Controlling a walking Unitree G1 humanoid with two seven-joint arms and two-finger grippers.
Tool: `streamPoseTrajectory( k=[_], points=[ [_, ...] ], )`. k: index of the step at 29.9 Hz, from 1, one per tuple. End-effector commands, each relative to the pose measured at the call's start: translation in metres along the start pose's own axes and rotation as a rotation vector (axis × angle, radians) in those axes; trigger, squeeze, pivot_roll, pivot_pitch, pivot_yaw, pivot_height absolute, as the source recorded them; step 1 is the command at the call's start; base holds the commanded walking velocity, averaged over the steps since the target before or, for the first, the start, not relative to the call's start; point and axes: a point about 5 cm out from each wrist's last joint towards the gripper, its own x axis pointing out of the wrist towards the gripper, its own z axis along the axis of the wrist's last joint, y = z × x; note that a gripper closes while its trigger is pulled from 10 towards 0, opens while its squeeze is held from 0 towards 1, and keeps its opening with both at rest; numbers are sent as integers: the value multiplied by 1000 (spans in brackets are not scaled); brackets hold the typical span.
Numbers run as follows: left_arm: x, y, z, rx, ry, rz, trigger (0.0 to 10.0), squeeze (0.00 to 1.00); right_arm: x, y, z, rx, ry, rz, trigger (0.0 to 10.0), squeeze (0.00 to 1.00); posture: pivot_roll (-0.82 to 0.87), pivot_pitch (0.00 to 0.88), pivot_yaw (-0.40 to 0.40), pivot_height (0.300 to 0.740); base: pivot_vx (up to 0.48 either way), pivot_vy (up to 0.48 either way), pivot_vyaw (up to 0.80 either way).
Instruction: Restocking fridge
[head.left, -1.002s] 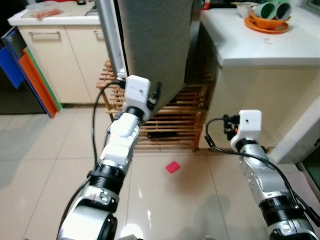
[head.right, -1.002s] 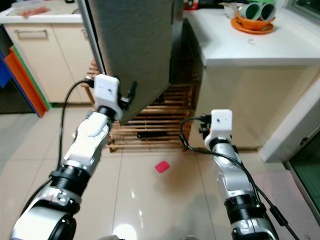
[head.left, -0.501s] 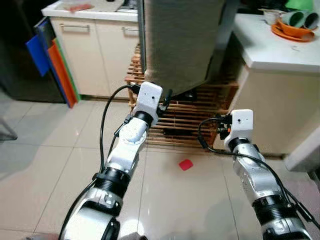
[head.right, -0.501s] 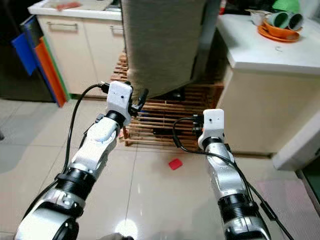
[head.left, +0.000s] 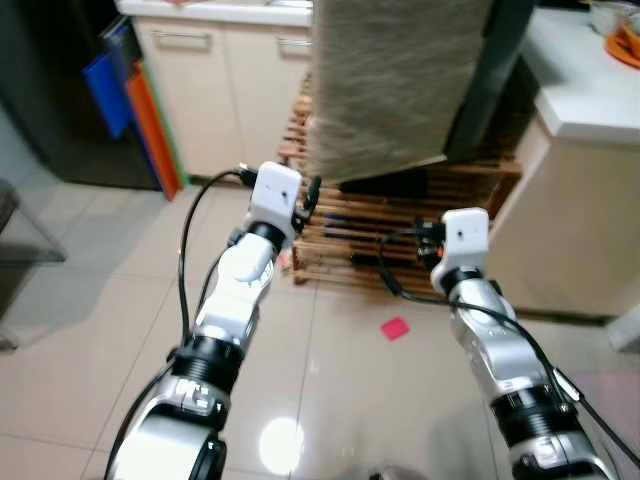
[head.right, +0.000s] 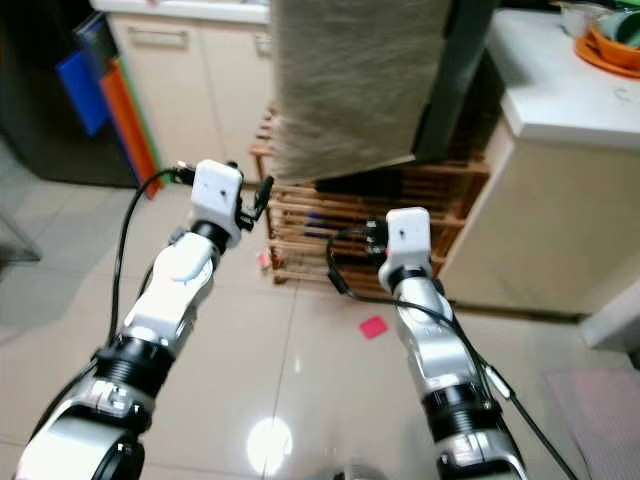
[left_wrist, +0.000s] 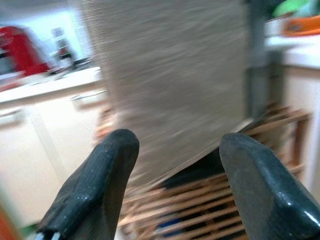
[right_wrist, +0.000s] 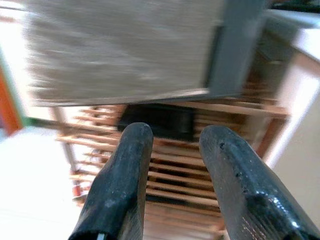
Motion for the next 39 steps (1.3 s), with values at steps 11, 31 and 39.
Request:
streamPoseTrajectory(
  k=[11, 31, 39],
  points=[
    [3, -3, 7, 28, -31, -67, 10000, 0, 3, 8, 4, 0, -25, 16, 10000, 0, -84, 0, 9, 740, 480, 0, 0],
    [4, -5, 9, -6, -52, -110, 10000, 0, 5, 18, 8, 16, -49, 46, 10000, 0, -83, 0, 13, 740, 480, 0, 0],
    [4, -2, 8, -21, -42, -104, 10000, 0, 5, 20, 7, 21, -46, 50, 10000, 0, -80, 0, 16, 740, 480, 0, 0]
  ],
)
